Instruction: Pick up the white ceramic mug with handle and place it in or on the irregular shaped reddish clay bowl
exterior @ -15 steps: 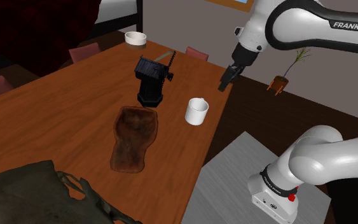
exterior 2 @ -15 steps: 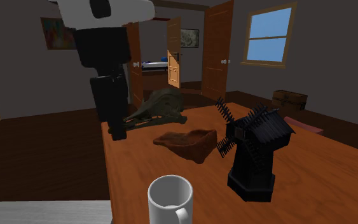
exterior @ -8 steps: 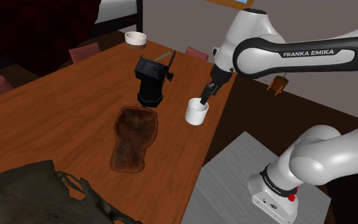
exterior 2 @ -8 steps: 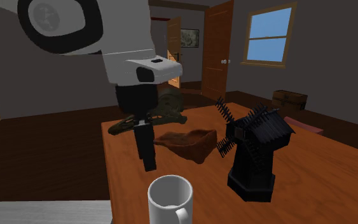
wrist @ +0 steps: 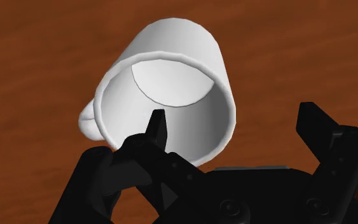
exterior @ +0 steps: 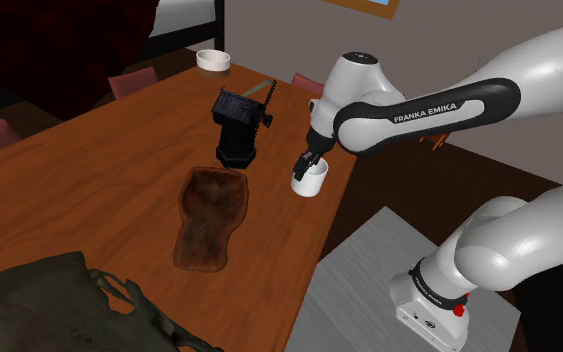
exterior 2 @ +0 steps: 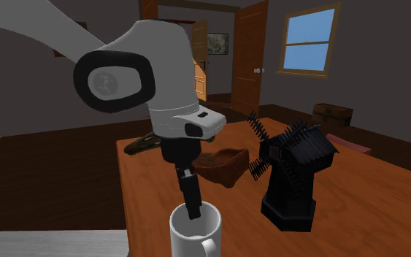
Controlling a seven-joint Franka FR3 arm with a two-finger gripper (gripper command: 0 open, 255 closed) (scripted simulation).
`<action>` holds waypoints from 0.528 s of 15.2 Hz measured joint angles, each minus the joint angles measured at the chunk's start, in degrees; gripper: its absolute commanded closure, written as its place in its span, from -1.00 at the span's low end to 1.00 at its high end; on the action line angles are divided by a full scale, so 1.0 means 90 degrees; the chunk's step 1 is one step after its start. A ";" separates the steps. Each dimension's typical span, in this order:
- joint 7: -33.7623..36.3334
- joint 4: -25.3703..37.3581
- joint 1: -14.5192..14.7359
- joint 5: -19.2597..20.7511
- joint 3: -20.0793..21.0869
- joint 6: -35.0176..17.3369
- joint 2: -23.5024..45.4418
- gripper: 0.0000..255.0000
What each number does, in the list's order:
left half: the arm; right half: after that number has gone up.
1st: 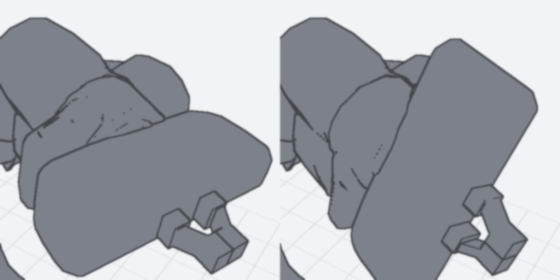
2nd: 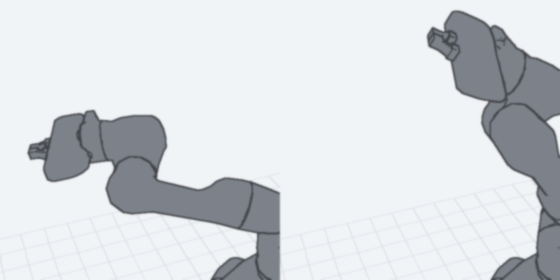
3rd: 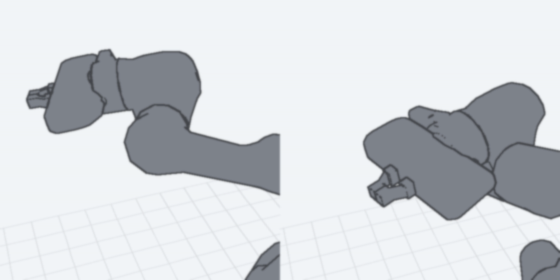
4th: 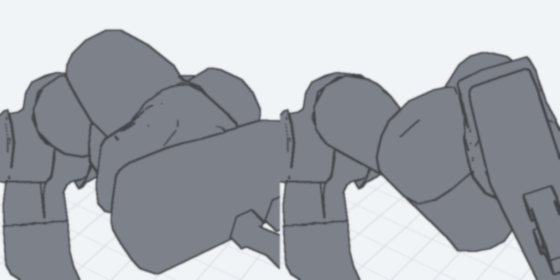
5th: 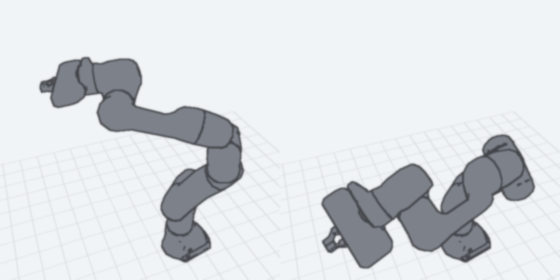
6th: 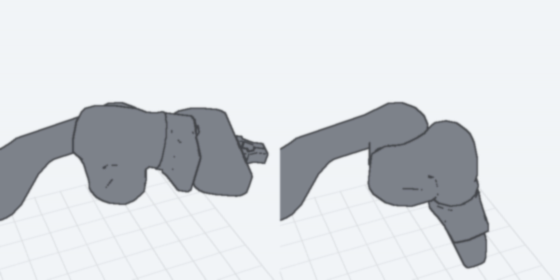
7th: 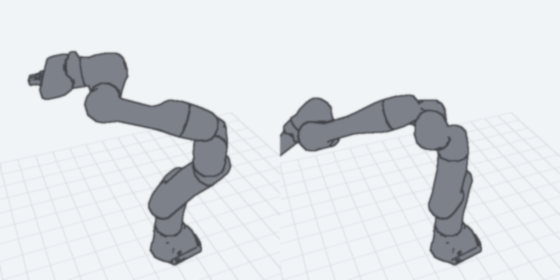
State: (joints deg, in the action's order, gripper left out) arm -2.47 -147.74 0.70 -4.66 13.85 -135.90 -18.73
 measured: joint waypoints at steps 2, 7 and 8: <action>0.0016 -0.0042 -0.0025 0.0040 0.0019 -0.0224 0.0181 -1.00; 0.0087 -0.0154 -0.0052 0.0107 0.0075 -0.0652 0.0499 -1.00; 0.0092 -0.0154 -0.0054 0.0112 0.0078 -0.0671 0.0517 -1.00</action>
State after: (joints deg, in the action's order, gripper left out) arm -1.64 -149.13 0.22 -3.66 14.55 -141.94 -14.08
